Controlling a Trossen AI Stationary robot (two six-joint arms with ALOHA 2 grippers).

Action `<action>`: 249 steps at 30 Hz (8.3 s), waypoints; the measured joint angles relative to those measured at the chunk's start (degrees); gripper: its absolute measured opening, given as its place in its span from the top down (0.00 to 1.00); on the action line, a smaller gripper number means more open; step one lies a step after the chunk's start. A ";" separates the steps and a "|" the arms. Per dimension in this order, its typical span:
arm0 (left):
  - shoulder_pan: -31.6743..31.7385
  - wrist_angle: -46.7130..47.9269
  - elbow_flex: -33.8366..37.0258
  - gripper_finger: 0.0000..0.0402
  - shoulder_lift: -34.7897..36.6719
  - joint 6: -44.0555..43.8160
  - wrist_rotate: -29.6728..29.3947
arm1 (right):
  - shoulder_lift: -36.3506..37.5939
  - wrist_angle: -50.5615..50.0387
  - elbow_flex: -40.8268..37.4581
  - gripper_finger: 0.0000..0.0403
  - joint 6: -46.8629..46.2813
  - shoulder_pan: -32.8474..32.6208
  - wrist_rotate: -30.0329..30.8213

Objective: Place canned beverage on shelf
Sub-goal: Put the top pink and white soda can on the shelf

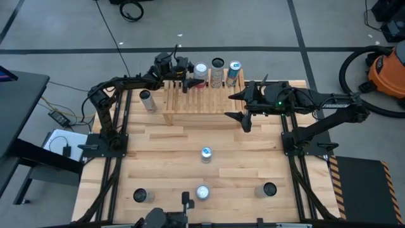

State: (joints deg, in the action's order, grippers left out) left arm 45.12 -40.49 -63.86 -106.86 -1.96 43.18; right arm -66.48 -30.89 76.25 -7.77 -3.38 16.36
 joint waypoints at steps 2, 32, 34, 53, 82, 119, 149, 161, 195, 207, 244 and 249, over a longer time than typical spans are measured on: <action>-0.02 -0.01 0.00 0.21 -0.01 0.00 -1.09 | 0.00 0.00 0.00 0.16 -0.02 0.00 0.00; -0.15 -0.02 0.00 0.21 -0.01 -0.26 -6.04 | 0.00 -0.04 0.00 0.16 0.42 0.00 -0.04; -0.15 -0.02 0.00 0.21 -0.01 -0.26 -6.04 | -0.01 -0.04 0.00 0.16 0.42 0.00 -0.04; -0.90 0.00 0.00 0.21 -0.01 -0.32 -6.16 | 0.00 -0.07 0.00 0.16 0.42 0.00 -0.04; 0.22 1.41 -0.13 0.21 -0.01 -1.99 -0.33 | -0.02 -0.04 0.00 0.16 0.15 0.00 -0.04; -0.60 -1.00 0.13 0.21 -0.19 -6.47 -2.60 | -0.02 -0.04 0.00 0.16 -0.04 0.00 -0.03; 0.35 1.10 -0.04 0.21 0.01 -7.82 -0.98 | -0.02 -0.04 0.00 0.16 -0.04 0.00 -0.02; 0.28 -0.02 0.00 0.21 -0.01 -7.85 -0.99 | -0.01 -0.04 0.00 0.16 -0.17 0.00 -0.02; -0.13 -1.55 0.07 0.21 -0.16 -9.57 -2.21 | -0.02 -0.04 0.00 0.16 -2.60 0.01 0.00; 0.09 -1.63 0.07 0.21 -0.16 -9.04 -2.21 | -0.02 -0.04 0.00 0.16 -1.38 0.07 0.02; -0.55 0.95 -0.09 0.21 0.09 -0.31 2.09 | 0.03 -0.38 0.00 0.16 -1.61 0.07 1.09; 0.39 1.19 -0.07 0.21 0.38 -0.26 1.92 | 1.38 -5.85 0.00 0.16 -1.16 0.13 7.70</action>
State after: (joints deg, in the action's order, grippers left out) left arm 45.52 -39.30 -63.92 -106.48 -2.21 45.10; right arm -65.10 -36.75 76.25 -8.93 -3.24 24.06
